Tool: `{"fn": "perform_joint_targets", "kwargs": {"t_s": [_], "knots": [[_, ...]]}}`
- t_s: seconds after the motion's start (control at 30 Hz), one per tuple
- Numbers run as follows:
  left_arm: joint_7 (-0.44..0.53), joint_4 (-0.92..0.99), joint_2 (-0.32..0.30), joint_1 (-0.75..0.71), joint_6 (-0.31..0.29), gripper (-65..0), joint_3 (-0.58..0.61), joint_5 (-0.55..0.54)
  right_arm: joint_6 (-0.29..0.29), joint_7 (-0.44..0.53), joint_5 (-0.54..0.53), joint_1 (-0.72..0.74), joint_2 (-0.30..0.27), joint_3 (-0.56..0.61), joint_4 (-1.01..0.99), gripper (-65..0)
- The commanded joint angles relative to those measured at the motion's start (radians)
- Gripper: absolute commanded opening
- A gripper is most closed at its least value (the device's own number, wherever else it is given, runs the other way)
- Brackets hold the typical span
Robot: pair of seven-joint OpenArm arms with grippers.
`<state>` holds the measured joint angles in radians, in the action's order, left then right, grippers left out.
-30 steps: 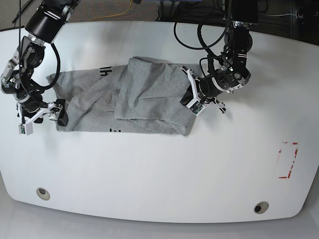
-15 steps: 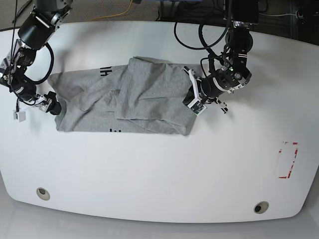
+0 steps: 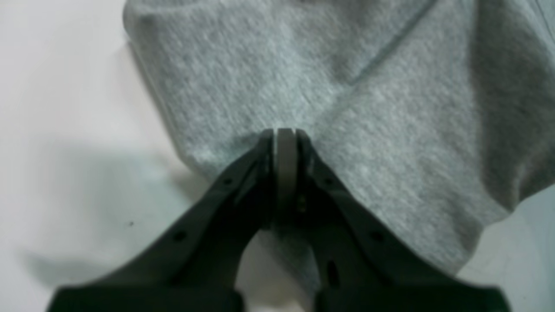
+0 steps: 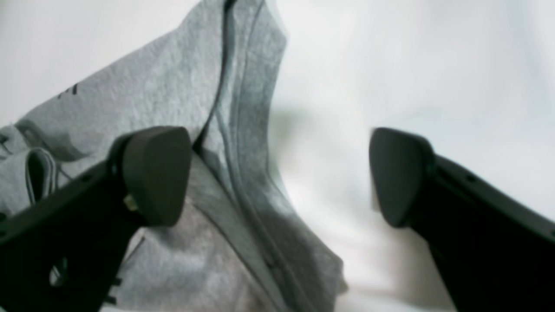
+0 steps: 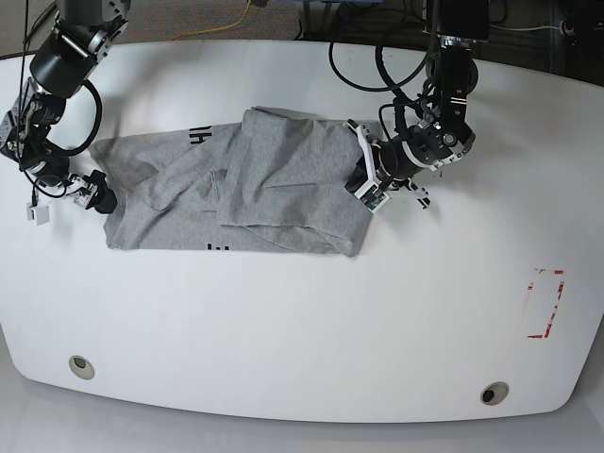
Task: Layout the t-shirt on the table in an organized manner, then fold the t-shirt properly
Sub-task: 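Release the right gripper and move it to the shirt's other end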
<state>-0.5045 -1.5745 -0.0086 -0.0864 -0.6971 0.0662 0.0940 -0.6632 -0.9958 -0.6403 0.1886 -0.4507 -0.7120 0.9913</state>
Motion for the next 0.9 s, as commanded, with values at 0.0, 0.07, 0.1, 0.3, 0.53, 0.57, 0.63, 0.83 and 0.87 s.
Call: {"fn": "perform_joint_targets", "kwargs": {"t_s": [0.0, 0.07, 0.1, 0.3, 0.53, 0.57, 0.63, 0.83, 0.87], "knots": [[0.023, -0.022, 0.002, 0.014, -0.001, -65.0, 0.001, -0.015, -0.016, -0.001, -0.019, 0.016, 0.005, 0.001, 0.016, -1.6], [0.023, -0.022, 0.002, 0.014, -0.001, -65.0, 0.001, -0.015, -0.022, -0.022, -0.019, 0.016, 0.016, 0.012, 0.018, -1.6], [0.023, -0.022, 0.002, 0.014, -0.001, -65.0, 0.001, -0.015, -0.023, -0.031, -0.019, 0.016, 0.023, 0.021, 0.019, -1.6], [0.023, -0.022, 0.002, 0.014, -0.001, -65.0, 0.001, -0.015, -0.022, -0.039, -0.020, -0.004, 0.085, 0.058, 0.093, -1.6], [0.023, -0.022, 0.002, 0.014, -0.001, -65.0, 0.001, -0.015, -0.017, -0.047, -0.020, -0.027, 0.145, 0.111, 0.194, -1.6], [0.023, -0.022, 0.002, 0.014, -0.001, -65.0, 0.001, -0.015, -0.017, -0.050, -0.020, -0.028, 0.148, 0.113, 0.196, -1.6], [0.023, -0.022, 0.002, 0.014, -0.001, -65.0, 0.001, -0.015, -0.017, -0.068, -0.020, -0.036, 0.154, 0.114, 0.196, -1.6], [0.023, -0.022, 0.002, 0.015, -0.001, -65.0, 0.001, -0.015, -0.017, -0.082, -0.020, -0.041, 0.175, 0.117, 0.197, -1.8], [0.023, -0.022, 0.002, 0.015, -0.001, -65.0, 0.001, -0.015, -0.017, -0.082, -0.020, -0.041, 0.175, 0.117, 0.197, -2.4]]}}
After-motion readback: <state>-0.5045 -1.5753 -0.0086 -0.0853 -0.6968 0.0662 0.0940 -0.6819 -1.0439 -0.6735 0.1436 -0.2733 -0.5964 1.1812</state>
